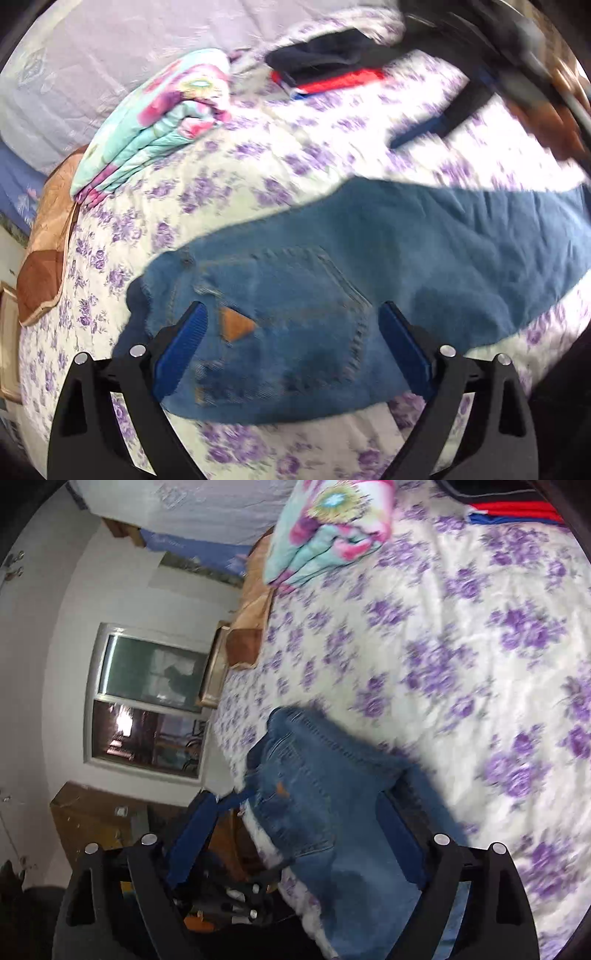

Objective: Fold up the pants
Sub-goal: 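Lift the folded jeans with the right gripper and smooth them flat, then grasp the leg hem with the right gripper and fold it toward the waistband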

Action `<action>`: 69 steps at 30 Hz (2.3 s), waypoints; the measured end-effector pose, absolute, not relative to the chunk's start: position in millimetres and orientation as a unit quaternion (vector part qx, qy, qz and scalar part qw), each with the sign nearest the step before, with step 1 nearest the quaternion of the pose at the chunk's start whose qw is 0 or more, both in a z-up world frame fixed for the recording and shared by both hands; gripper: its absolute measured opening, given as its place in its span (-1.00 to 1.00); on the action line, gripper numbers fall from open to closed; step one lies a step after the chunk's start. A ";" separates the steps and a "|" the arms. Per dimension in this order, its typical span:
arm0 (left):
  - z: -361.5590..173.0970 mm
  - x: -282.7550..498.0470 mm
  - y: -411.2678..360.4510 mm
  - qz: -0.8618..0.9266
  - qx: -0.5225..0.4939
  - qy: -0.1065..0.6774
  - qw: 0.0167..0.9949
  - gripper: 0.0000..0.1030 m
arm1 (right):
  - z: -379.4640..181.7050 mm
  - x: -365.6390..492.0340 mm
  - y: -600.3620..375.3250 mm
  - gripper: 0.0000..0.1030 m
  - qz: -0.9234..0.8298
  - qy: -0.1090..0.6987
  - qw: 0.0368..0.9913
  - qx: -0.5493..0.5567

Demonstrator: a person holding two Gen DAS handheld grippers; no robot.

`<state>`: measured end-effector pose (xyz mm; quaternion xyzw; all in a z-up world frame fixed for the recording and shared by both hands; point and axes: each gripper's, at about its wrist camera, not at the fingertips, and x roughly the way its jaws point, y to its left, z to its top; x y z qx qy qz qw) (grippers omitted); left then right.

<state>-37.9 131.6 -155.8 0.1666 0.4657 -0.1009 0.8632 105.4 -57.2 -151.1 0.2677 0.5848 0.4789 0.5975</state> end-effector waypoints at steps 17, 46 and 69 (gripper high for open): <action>-157.8 -10.6 225.3 -0.091 0.041 0.462 0.881 0.89 | -161.4 18.9 -108.6 0.65 0.352 0.578 0.693 0.250; -144.8 -21.9 177.8 -0.082 0.190 0.463 0.862 0.91 | -179.1 -274.2 -381.5 0.25 -0.104 0.460 0.826 0.310; -180.8 -49.3 -6.5 -0.194 0.254 0.486 0.813 0.91 | -169.5 -267.1 -439.7 -0.87 0.008 0.462 0.844 0.270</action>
